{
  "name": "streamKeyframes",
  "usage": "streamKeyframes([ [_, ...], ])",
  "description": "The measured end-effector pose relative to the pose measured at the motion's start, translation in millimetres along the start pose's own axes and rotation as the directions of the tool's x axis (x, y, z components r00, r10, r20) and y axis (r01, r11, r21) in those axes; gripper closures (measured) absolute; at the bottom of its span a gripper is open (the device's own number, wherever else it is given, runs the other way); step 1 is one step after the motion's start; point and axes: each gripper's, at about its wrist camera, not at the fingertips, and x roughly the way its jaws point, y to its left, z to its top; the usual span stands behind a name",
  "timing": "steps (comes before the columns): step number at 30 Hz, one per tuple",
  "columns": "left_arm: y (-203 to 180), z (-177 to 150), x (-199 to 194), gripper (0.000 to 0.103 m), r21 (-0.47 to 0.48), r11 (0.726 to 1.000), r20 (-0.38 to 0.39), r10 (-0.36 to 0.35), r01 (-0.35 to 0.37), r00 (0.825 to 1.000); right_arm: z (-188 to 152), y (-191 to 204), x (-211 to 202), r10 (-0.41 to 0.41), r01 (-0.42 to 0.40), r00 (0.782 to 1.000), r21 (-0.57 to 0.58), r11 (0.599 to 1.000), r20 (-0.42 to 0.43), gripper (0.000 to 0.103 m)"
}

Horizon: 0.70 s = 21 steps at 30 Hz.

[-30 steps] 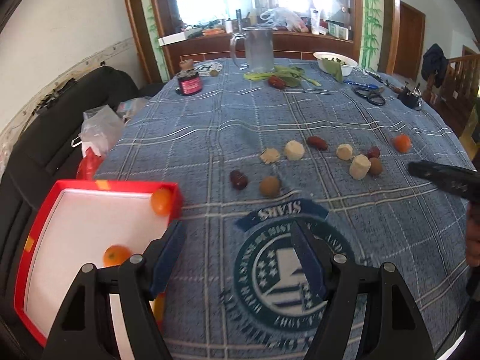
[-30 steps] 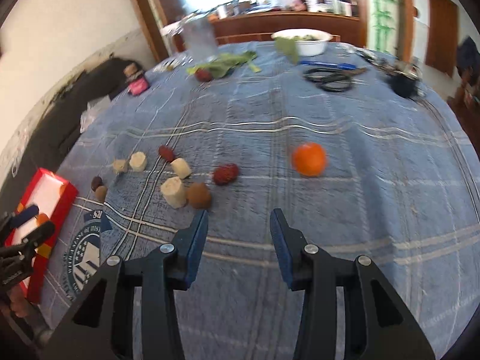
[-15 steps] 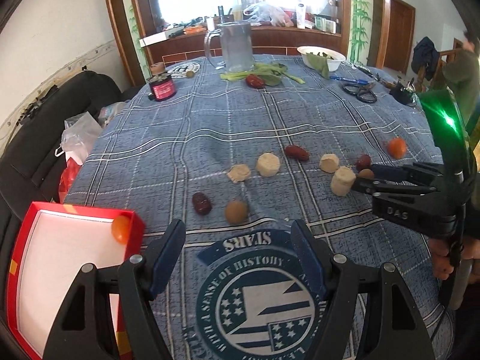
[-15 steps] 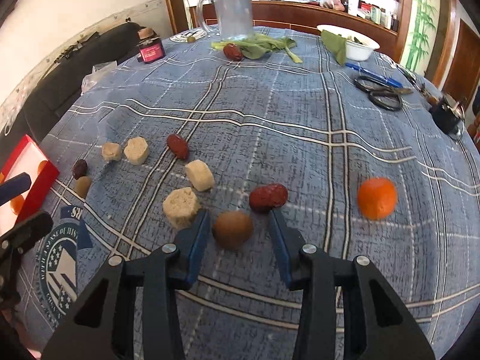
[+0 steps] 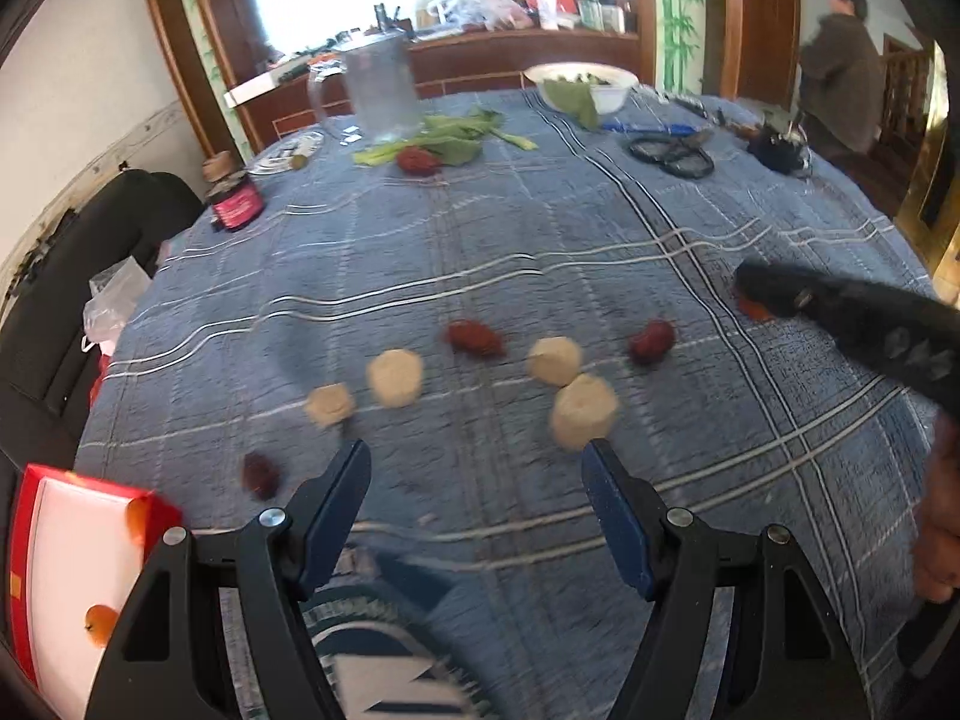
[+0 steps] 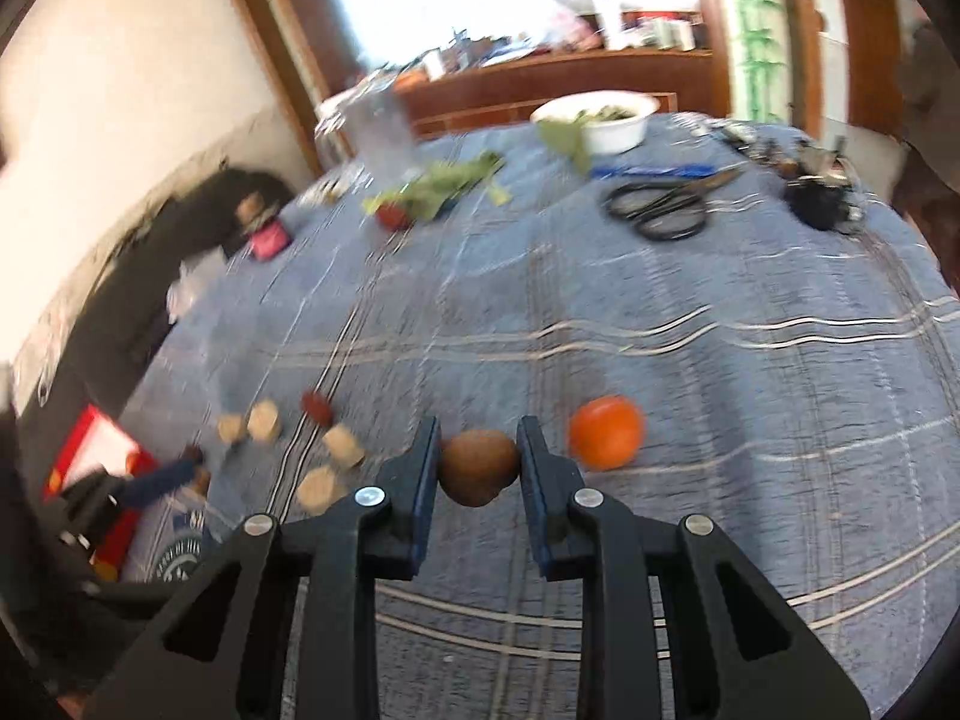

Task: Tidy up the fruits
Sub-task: 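Hold the kiwi in the right gripper while the left gripper grasps a snack cube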

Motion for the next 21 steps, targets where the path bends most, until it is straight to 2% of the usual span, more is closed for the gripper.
streamKeyframes([
  [2,-8.5,3.7,3.4,0.03,0.001,0.999,0.0,-0.032,0.032,0.999,2.5,-6.9,-2.8,-0.013,0.012,1.0,0.029,0.999,0.013,0.075],
  [7,-20.5,8.5,19.5,0.032,0.001,0.999,-0.018,-0.033,0.033,0.999,4.6,-9.0,-3.9,-0.023,0.021,0.999,0.053,0.998,0.024,0.075],
  [9,-21.8,8.6,26.3,0.042,-0.005,1.0,-0.031,-0.029,0.029,0.999,4.3,-6.9,-3.5,-0.021,0.02,1.0,0.048,0.999,0.023,0.075],
  [11,-21.4,8.5,32.2,0.063,-0.02,0.998,-0.043,-0.052,0.051,0.998,3.9,-6.4,-2.6,-0.025,0.024,0.999,0.044,0.999,0.021,0.075],
  [12,-20.7,7.8,34.1,0.065,-0.029,0.997,-0.045,-0.071,0.07,0.996,3.5,-5.4,-1.4,-0.024,0.024,1.0,0.04,0.999,0.018,0.075],
  [14,-20.3,8.0,33.7,0.079,-0.035,0.995,-0.035,-0.094,0.093,0.995,2.9,-4.2,2.1,-0.028,0.028,1.0,0.03,0.999,0.01,0.075],
  [17,-18.3,7.5,28.2,0.079,-0.041,0.994,-0.011,-0.105,0.105,0.994,1.4,-1.9,5.0,-0.028,0.028,1.0,0.013,1.0,0.004,0.075],
  [21,-11.0,5.6,3.8,0.079,-0.032,0.997,0.069,-0.061,0.064,0.996,-1.1,6.1,3.2,-0.027,0.028,0.999,-0.018,0.999,0.02,0.075],
])
